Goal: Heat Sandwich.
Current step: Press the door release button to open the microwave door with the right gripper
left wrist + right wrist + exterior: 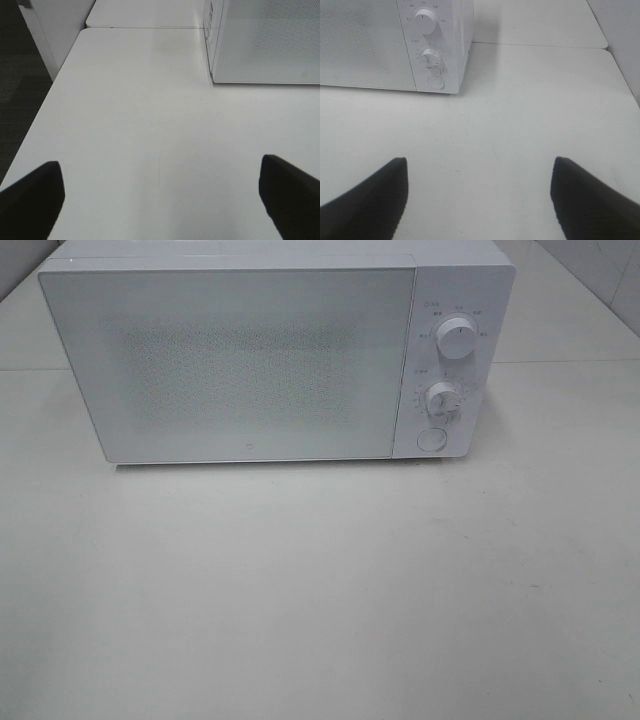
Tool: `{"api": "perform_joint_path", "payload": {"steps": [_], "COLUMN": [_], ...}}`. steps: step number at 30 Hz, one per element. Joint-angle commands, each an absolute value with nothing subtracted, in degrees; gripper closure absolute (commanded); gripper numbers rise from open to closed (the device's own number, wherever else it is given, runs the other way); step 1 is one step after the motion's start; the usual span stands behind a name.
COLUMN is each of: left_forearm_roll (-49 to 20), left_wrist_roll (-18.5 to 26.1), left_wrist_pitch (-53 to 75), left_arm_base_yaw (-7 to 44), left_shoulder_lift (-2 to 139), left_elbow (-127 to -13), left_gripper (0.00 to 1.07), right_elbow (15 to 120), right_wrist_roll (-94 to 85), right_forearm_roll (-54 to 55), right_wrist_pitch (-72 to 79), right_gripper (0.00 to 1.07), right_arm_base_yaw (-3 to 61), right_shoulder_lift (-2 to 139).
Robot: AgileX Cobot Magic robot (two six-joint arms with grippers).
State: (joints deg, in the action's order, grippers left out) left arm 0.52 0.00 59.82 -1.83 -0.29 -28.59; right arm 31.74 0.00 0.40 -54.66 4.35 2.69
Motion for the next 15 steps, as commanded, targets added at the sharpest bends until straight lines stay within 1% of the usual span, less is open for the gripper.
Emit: {"api": "perform_joint_path", "payload": {"steps": [1,15], "left_forearm_roll": [0.63,0.63], "left_wrist_roll": [0.00,0.00], "left_wrist_pitch": [59.30,59.30], "left_arm_base_yaw": [-1.95,-1.95], "left_shoulder_lift": [-1.72,-1.72], "left_elbow": [-28.42,-28.42], "left_gripper": [0.07,0.07], "right_elbow": [32.09,32.09], "right_wrist_roll": [0.40,0.40], "right_forearm_roll": [0.40,0.34], "right_wrist_pitch": [-50.53,-38.56], "right_gripper": [0.31,0.31], "right_arm_base_yaw": [3.90,3.90], "right_shoulder_lift": [6.30,16.96]}}
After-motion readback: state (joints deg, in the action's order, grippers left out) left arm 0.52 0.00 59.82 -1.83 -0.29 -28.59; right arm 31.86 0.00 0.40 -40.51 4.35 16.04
